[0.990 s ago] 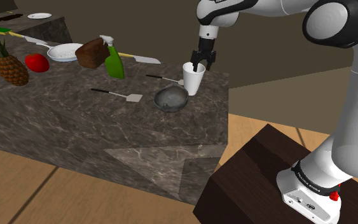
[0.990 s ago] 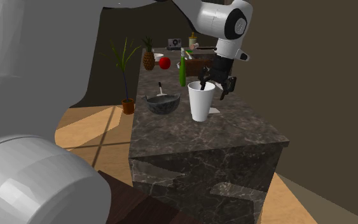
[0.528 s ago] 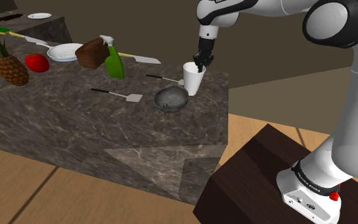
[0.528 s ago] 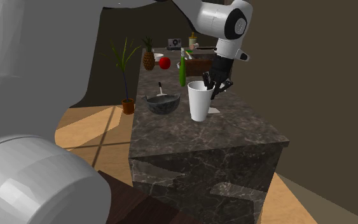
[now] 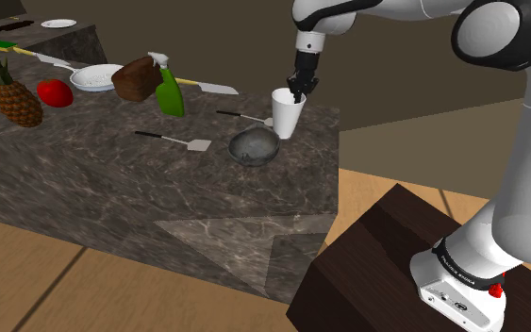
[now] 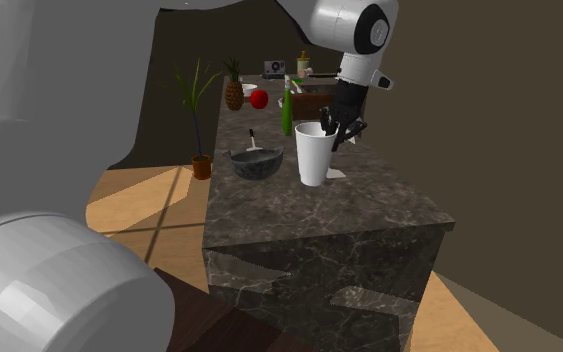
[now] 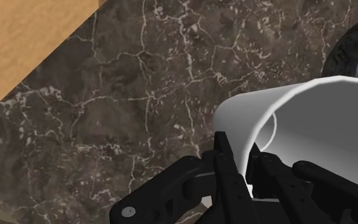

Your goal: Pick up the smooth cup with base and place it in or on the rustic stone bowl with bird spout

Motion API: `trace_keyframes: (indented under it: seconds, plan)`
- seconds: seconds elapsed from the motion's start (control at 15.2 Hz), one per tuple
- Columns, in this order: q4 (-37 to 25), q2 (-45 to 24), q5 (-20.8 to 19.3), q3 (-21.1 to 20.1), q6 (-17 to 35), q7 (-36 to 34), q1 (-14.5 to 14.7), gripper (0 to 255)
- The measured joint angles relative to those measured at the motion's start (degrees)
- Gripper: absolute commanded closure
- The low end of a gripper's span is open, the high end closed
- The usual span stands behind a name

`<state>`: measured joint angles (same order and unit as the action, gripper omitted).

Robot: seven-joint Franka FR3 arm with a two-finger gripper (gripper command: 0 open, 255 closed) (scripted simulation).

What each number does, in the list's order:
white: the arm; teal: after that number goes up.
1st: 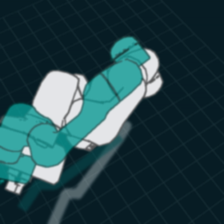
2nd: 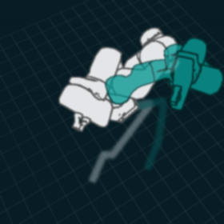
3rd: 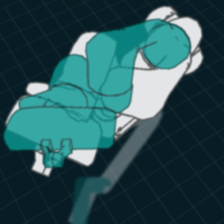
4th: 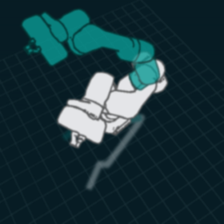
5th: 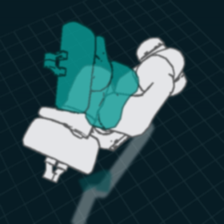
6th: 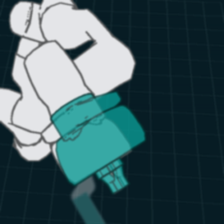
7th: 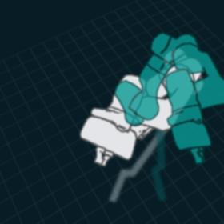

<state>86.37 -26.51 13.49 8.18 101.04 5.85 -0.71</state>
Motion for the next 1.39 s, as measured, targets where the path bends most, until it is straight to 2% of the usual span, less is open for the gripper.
trace_keyframes:
  seconds: [1.39]
  plan:
    - [-14.3, 1.2, -0.5, 0.2, -15.3, -2.5, -0.9, 255]
